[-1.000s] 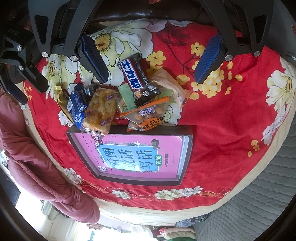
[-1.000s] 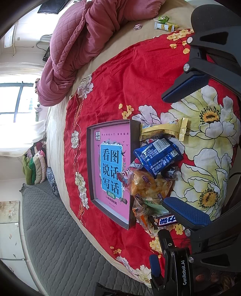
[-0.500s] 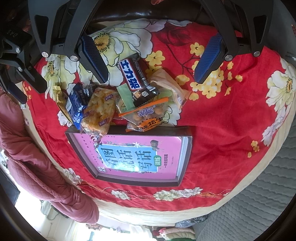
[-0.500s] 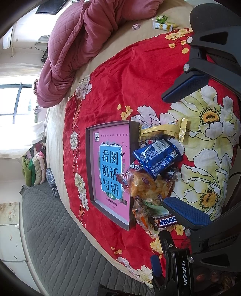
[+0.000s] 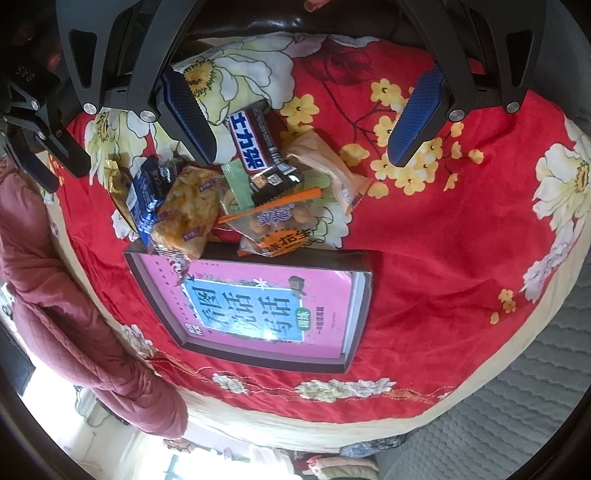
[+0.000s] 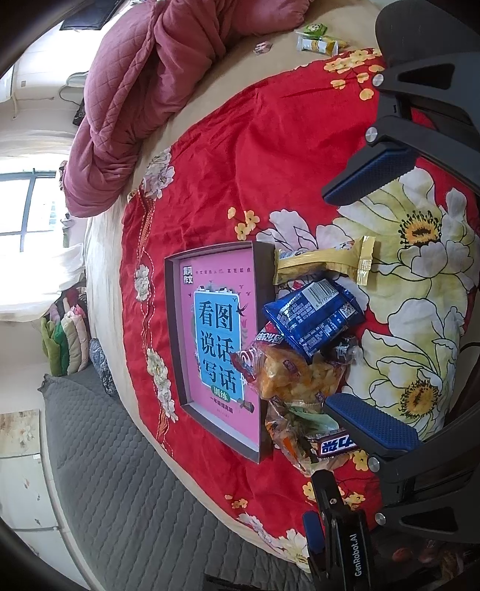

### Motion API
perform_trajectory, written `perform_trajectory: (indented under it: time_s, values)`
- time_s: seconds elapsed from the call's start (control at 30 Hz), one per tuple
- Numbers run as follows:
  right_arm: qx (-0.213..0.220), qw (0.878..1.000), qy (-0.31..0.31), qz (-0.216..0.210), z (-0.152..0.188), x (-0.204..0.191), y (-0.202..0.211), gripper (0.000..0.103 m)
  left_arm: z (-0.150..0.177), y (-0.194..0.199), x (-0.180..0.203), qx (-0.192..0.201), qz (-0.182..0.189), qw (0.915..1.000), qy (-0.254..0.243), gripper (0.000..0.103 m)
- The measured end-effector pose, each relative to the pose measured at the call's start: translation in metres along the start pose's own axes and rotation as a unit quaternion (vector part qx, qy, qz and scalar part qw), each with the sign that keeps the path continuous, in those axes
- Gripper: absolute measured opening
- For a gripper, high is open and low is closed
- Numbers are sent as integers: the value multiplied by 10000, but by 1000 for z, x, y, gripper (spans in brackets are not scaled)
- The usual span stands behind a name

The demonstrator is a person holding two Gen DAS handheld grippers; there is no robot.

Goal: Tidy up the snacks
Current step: 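Grasp the yellow snack bar with right tool while left tool grasps orange peanut bag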

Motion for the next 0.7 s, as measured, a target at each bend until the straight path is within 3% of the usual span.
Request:
perform_trajectory:
  time_s: [0.23,0.7]
  values:
    - [-10,9998,-136,-120,-2,8,-5,102,-8,-10,-13,-133,119,9994,311,94]
    - [-126,9984,-532,-159,-8,37,-20,102,-35,-24,-6,-173,305,9989,311,94]
Point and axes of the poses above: each gripper's, at about its wrist camera, not at the fingertips, and y roughly against the way its jaws point, x to its right, z to its underside, the point moved 6 cm from there along -y, roughly the way its jaws point, and after that the axes turned 11 degrees about -z, right-handed, at the moved point
